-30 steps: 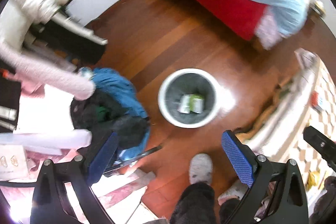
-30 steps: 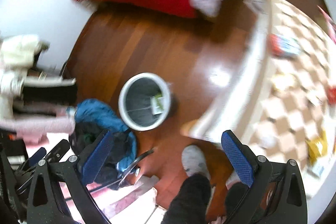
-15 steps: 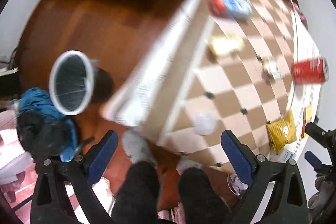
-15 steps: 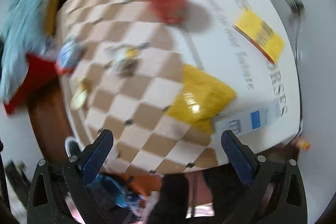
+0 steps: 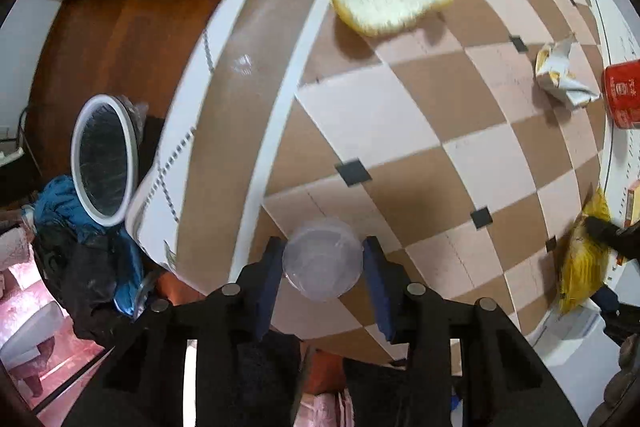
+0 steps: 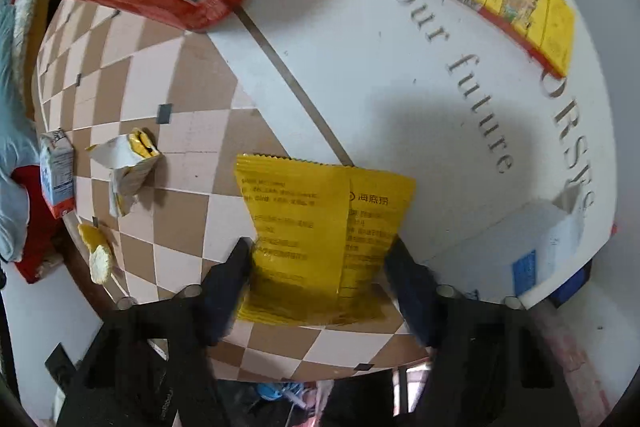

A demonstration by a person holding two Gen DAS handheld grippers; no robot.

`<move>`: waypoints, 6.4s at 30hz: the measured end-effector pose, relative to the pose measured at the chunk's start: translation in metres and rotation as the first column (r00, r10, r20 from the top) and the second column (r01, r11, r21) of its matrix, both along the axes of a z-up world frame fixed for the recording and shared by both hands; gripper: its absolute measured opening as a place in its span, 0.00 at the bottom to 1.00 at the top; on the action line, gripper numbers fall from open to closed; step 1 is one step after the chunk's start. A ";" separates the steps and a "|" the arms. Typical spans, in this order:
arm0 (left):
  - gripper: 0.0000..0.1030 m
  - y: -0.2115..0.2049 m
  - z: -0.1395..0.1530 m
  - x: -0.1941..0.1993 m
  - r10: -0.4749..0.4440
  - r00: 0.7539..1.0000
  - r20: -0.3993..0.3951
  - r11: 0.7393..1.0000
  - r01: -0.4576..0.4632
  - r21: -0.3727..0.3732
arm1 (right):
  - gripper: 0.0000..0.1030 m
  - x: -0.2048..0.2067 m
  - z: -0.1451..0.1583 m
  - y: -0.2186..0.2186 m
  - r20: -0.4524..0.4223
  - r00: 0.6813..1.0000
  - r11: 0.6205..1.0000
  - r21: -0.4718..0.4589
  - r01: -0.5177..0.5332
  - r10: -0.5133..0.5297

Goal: Collect trash
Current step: 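Grasp the clear plastic cup with the left tool while the right tool grasps the yellow snack bag, then carry the plastic cup and yellow bag over the trash bin with both tools, then open both tools to drop the cup and yellow bag into the bin, then grasp the crumpled wrapper with the left tool while the right tool grasps the white-blue box, then carry the wrapper and white-blue box over the trash bin with both tools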

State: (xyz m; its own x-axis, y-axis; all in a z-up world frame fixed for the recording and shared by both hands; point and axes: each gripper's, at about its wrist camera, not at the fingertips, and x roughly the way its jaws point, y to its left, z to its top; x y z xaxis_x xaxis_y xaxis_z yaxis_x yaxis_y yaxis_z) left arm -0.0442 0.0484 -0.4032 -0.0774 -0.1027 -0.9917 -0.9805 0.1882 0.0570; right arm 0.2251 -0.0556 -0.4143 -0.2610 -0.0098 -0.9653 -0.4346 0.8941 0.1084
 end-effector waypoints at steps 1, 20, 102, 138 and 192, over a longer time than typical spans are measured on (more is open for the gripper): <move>0.36 0.000 0.002 0.001 0.002 1.000 -0.001 1.000 -0.002 0.010 | 0.56 -0.001 0.000 0.000 0.001 1.000 1.000 0.000 0.000 0.000; 0.36 0.034 0.130 -0.058 0.045 0.997 0.065 0.962 -0.061 0.268 | 0.43 -0.102 0.110 0.078 0.029 0.941 0.918 0.209 -0.337 0.338; 0.95 -0.017 0.115 -0.473 0.559 0.826 -0.067 0.801 -0.517 0.303 | 0.96 -0.590 0.072 0.172 0.238 0.215 0.173 0.186 -0.967 0.947; 0.95 0.014 0.058 -0.009 -0.135 0.983 -0.125 0.968 0.158 0.193 | 0.96 0.029 0.029 -0.120 0.019 0.917 0.915 0.073 0.397 -0.399; 0.39 0.074 0.198 -0.144 0.097 0.983 0.156 0.924 -0.147 0.353 | 0.39 -0.213 0.171 0.128 0.158 0.748 0.691 0.300 -0.658 0.644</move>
State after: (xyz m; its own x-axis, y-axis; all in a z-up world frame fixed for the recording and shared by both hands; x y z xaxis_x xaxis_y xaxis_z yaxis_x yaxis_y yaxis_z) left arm -0.1879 0.1223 -0.2052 0.0480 0.2641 -0.9633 -0.9977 0.0582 -0.0338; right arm 0.0120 0.0728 -0.2436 -0.2701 0.1415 -0.9524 -0.9044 0.3022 0.3013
